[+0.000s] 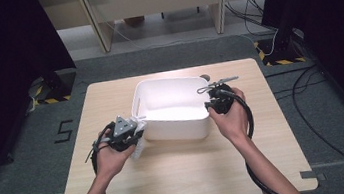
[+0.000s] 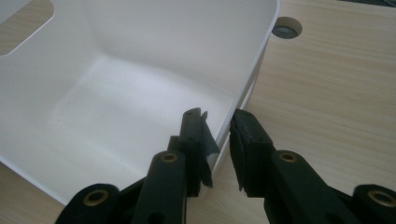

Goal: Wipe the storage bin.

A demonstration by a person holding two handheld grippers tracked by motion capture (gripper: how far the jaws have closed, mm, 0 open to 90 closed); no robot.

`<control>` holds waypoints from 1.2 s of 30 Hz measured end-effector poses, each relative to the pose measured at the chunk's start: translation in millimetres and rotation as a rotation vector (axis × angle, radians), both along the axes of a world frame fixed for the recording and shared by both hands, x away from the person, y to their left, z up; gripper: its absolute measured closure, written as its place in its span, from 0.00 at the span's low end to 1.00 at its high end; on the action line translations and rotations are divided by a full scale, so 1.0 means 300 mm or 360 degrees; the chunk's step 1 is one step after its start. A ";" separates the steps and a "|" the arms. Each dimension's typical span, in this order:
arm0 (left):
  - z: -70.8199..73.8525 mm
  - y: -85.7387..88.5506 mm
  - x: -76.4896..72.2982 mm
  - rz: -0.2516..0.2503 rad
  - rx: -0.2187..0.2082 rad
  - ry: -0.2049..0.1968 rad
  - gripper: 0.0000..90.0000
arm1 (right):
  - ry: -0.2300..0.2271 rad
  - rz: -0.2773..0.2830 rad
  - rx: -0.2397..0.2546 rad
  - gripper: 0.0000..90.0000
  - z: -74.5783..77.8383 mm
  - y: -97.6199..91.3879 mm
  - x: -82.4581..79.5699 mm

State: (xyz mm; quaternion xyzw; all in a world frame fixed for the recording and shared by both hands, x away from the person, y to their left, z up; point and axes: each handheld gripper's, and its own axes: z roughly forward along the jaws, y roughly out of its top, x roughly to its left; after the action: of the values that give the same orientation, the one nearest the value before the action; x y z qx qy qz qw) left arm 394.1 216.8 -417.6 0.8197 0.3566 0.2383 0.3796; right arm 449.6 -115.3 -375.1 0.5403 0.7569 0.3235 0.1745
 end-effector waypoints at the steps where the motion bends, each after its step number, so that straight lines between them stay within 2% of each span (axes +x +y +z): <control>1: 0.000 0.000 0.001 0.0001 -0.0001 0.0002 0.89 | -0.0002 0.0002 0.0000 0.84 0.000 0.000 0.000; 25: -0.035 -0.012 0.019 0.0010 0.0003 0.0046 0.89 | -0.0016 0.0017 0.0004 0.83 -0.002 0.001 0.000; 36: -0.059 -0.024 0.022 0.0018 0.0040 0.0062 0.89 | -0.0020 0.0019 0.0001 0.83 -0.002 0.002 -0.001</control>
State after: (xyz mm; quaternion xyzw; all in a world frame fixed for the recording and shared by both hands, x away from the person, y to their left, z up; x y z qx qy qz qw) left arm 400.8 209.7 -435.4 0.8268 0.3656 0.2290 0.3608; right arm 449.2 -114.7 -375.7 0.5339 0.7589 0.3282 0.1771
